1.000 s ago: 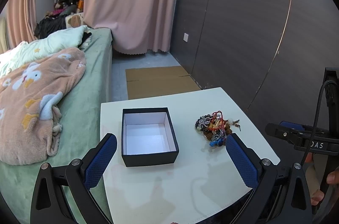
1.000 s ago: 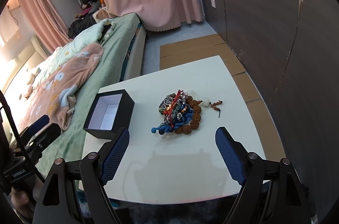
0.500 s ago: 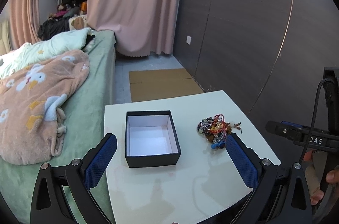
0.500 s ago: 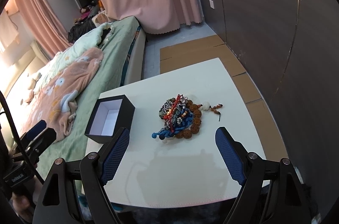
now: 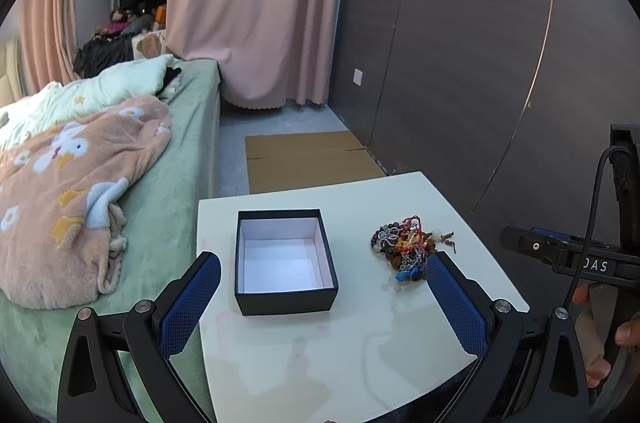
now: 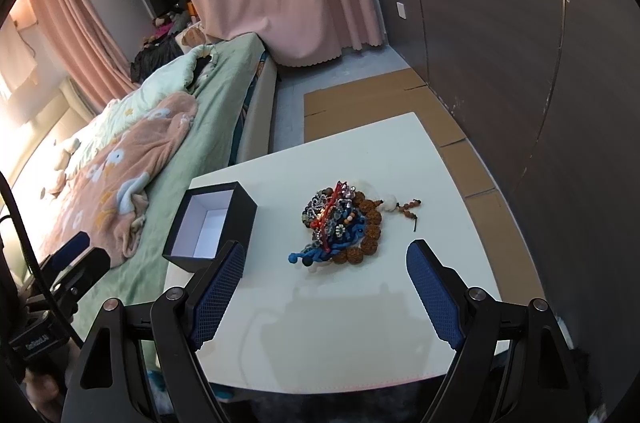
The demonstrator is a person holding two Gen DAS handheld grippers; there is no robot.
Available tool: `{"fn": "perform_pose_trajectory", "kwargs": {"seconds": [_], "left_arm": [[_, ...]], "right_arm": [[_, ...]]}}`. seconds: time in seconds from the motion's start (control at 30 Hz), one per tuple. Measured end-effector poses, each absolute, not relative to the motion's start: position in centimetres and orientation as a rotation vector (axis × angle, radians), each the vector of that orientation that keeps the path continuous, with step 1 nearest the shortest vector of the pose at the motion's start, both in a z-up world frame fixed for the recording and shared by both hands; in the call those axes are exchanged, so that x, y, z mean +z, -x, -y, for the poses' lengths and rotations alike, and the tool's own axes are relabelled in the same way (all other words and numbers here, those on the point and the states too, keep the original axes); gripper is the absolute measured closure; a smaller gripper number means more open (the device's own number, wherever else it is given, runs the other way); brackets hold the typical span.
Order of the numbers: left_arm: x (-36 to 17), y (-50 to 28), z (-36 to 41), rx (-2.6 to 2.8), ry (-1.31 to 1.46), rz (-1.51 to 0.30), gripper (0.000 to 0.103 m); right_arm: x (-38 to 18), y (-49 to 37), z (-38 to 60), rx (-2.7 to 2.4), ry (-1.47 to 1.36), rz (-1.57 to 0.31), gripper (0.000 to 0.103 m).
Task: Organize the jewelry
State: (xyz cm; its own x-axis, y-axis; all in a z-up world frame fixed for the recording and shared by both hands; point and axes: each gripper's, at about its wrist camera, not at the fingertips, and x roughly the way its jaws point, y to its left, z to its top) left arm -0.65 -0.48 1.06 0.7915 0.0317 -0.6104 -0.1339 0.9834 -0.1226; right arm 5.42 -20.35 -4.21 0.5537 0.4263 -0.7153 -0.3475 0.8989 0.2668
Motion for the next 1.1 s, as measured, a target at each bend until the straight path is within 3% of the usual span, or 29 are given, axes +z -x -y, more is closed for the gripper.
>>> {"fn": "perform_pose_trajectory", "kwargs": {"seconds": [1.1], "left_arm": [[0.1,-2.5,2.6,0.026,0.163,-0.672,0.001]], "right_arm": [[-4.2,-6.6,22.5,0.415,-0.155,-0.889,0.019]]}}
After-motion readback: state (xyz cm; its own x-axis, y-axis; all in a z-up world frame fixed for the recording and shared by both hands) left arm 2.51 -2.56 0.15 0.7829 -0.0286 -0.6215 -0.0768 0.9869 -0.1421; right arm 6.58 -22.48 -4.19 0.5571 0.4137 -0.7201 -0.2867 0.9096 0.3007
